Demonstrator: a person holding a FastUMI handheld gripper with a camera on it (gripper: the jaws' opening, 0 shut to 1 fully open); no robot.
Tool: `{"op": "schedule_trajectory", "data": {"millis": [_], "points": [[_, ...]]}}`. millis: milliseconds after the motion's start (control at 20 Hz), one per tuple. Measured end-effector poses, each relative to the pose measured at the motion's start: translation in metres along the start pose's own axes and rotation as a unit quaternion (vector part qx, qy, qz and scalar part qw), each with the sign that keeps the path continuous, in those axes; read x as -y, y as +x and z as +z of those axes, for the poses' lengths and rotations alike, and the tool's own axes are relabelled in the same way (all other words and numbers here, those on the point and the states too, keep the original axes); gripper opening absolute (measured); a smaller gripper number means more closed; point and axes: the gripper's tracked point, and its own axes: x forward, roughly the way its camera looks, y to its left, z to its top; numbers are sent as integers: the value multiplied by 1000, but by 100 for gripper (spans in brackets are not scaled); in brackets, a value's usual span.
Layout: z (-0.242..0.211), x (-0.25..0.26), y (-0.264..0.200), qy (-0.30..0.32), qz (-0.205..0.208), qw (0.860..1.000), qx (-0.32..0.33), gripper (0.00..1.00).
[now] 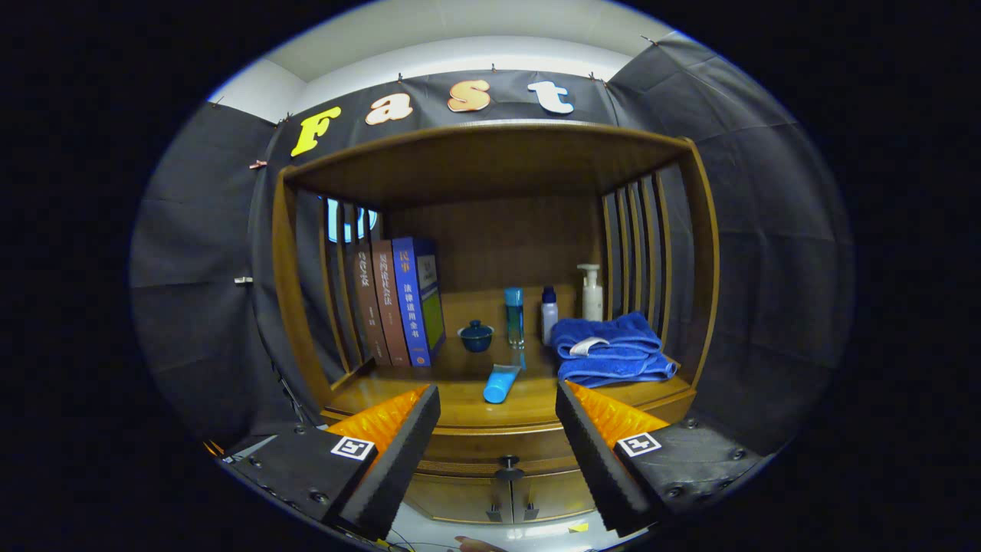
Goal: Pull open the drawer, take out the items inside it, and place them on the countertop above the cabinet.
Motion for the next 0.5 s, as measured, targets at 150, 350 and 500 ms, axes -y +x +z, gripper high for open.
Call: {"op": "schedule_trajectory", "data": {"millis": [150, 350, 500], "points": [[27, -5, -28, 15, 8, 1000, 15, 99], [43, -6, -51, 1, 5, 1000, 12, 99], [56, -9, -66, 7, 9, 1000, 20, 99]]}}
